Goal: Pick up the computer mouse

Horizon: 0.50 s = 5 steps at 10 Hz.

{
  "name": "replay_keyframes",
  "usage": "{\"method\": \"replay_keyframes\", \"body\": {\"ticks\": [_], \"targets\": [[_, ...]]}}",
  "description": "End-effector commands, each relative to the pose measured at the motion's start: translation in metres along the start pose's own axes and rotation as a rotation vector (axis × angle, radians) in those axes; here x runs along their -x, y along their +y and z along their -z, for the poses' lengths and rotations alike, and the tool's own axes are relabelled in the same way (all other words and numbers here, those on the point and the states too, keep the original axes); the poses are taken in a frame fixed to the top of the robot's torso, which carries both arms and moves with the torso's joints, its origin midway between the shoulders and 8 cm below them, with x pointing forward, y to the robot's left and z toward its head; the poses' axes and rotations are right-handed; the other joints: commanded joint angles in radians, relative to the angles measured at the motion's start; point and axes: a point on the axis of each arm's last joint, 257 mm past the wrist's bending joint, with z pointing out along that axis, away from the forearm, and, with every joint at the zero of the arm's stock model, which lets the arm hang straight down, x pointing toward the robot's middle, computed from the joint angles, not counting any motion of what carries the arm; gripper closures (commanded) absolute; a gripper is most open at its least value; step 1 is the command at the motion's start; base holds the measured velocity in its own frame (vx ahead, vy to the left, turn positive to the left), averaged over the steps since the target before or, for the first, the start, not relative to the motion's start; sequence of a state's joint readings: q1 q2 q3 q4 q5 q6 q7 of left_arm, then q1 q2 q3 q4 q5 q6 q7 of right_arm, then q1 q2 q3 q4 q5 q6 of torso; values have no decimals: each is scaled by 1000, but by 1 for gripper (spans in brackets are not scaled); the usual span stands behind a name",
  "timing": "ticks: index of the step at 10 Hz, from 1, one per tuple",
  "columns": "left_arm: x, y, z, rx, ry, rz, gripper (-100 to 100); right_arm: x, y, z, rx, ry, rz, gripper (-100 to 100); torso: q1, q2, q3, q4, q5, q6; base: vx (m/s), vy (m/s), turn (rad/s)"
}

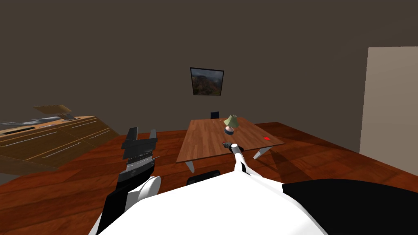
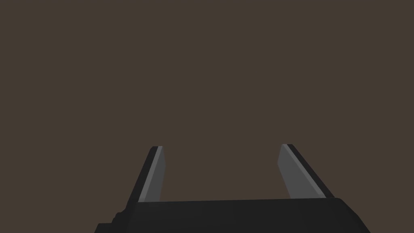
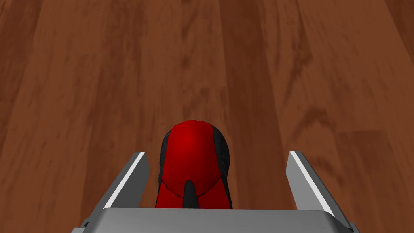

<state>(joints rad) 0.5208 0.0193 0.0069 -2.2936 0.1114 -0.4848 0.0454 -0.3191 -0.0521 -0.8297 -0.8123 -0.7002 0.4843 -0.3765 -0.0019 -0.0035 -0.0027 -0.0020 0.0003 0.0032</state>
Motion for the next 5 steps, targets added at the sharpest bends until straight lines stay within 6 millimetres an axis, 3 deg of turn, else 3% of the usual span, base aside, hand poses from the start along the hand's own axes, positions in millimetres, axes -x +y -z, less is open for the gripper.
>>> {"method": "replay_keyframes", "body": {"ticks": [1,4,5], "targets": [[0,0,0,0,0,0,0,-3,-10,-2,-36,-2,3,-100,0,0,0,0,0,0,23,42,-44],[0,0,0,0,0,0,0,5,10,2,0,-1,10,-100,0,0,0,0,0,0,13,19,-5],[0,0,0,0,0,0,0,0,-5,-1,-44,2,1,-100,-1,1,0,0,0,0,17,28,-46]]}}
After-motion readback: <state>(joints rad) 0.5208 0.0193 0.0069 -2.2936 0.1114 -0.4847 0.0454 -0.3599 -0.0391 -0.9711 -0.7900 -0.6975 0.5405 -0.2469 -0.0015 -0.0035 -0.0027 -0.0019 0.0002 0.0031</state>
